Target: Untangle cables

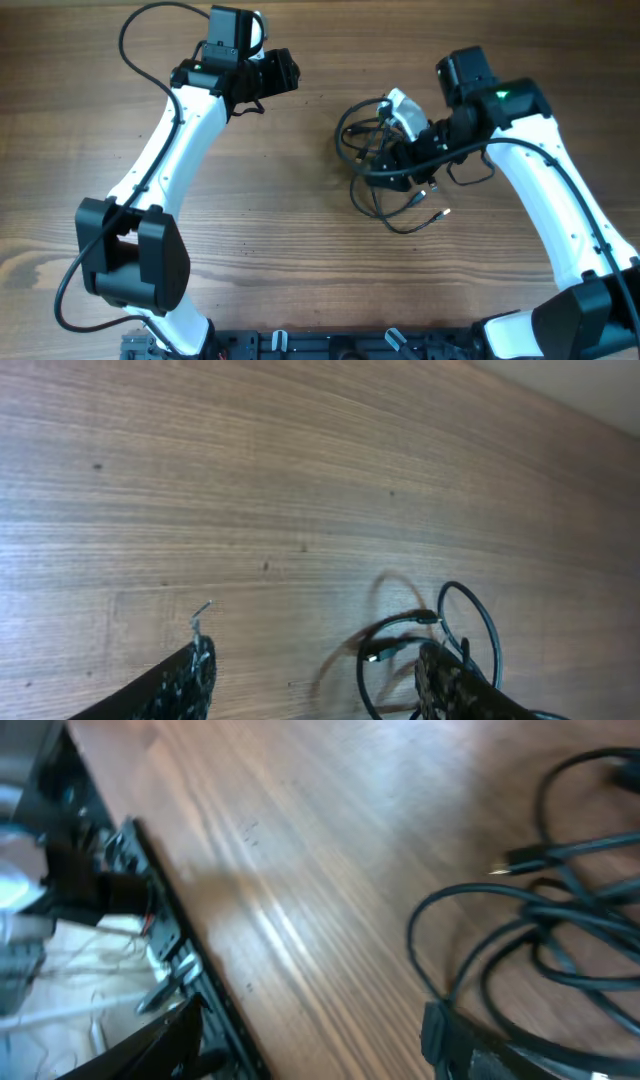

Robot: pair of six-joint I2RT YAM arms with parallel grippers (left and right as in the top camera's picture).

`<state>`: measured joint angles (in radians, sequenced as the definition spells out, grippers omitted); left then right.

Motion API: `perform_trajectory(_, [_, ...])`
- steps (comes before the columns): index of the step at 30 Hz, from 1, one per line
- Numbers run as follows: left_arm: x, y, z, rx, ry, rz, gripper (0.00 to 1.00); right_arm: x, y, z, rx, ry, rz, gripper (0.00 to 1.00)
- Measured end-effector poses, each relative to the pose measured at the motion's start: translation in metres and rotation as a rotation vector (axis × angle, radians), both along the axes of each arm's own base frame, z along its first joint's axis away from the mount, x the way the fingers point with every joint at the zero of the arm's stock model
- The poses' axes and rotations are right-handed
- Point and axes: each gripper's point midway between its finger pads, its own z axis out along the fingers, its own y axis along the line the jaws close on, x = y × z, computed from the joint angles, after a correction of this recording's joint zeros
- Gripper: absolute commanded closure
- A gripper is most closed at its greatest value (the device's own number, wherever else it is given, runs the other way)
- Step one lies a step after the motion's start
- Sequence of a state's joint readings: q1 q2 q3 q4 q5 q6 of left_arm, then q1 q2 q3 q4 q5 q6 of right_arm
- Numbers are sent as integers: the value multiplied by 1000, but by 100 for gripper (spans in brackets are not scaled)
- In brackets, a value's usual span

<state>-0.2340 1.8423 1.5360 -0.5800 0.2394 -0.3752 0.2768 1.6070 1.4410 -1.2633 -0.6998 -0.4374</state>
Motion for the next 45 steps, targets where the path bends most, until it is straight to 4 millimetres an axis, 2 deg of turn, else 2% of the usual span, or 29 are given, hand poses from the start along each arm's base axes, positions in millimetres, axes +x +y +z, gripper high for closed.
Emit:
perform_trajectory(1, [1, 1, 1, 1, -4, -1, 34, -5, 4, 0, 0, 1, 28, 28])
perform_trajectory(2, [1, 2, 1, 0, -5, 0, 34, -8, 7, 0, 1, -1, 42, 21])
perform_trajectory(4, [3, 6, 1, 0, -5, 8, 34, -8, 14, 0, -1, -14, 56, 16])
perform_trajectory(6, [3, 8, 1, 1, -6, 11, 34, 16, 13, -2, -34, -63, -41, 9])
perform_trajectory(10, [1, 2, 0, 2, -3, -1, 34, 69, -9, -5, -137, -125, -350, 4])
perform_trajectory(13, [-3, -8, 0, 3, -1, -24, 34, 112, -23, 1, -176, -250, -515, 5])
perform_trajectory(15, [-5, -10, -1, 5, 6, -28, 34, 122, -25, -12, -210, -267, -505, 10])
perform_trajectory(17, [-6, -4, -4, 13, 22, -16, 34, 122, -24, -38, -255, -231, -438, 11])
perform_trajectory(20, [-6, 15, -8, 23, 47, 22, 33, 110, -22, -73, -301, -149, -334, 12])
perform_trajectory(24, [0, 50, -11, 30, 63, 91, 30, 97, -20, -86, -313, -130, -201, 20])
perform_trajectory(26, [0, 53, -11, 33, 63, 97, 30, 93, -21, -93, -324, -123, -161, 25])
perform_trajectory(33, [-1, 47, -11, 41, 58, 72, 29, 88, -24, -130, -371, -46, -108, 27])
perform_trajectory(35, [-3, 45, -12, 43, 63, 67, 29, 89, -26, -133, -383, -45, -108, 32])
perform_trajectory(37, [-4, 42, -12, 43, 64, 61, 29, 89, -27, -133, -386, -47, -107, 45])
perform_trajectory(39, [-5, 37, -12, 44, 64, 50, 29, 89, -27, -133, -390, -48, -106, 67])
perform_trajectory(40, [-5, 35, -12, 43, 64, 46, 29, 89, -27, -133, -391, -50, -105, 82])
perform_trajectory(41, [-6, 32, -12, 43, 63, 40, 29, 88, -27, -133, -391, -41, -116, 91])
perform_trajectory(42, [-7, 31, -12, 44, 64, 36, 29, 87, -27, -133, -388, -31, -120, 96])
perform_trajectory(45, [-9, 23, -12, 45, 64, 19, 29, 72, -25, -129, -374, 45, -115, 96])
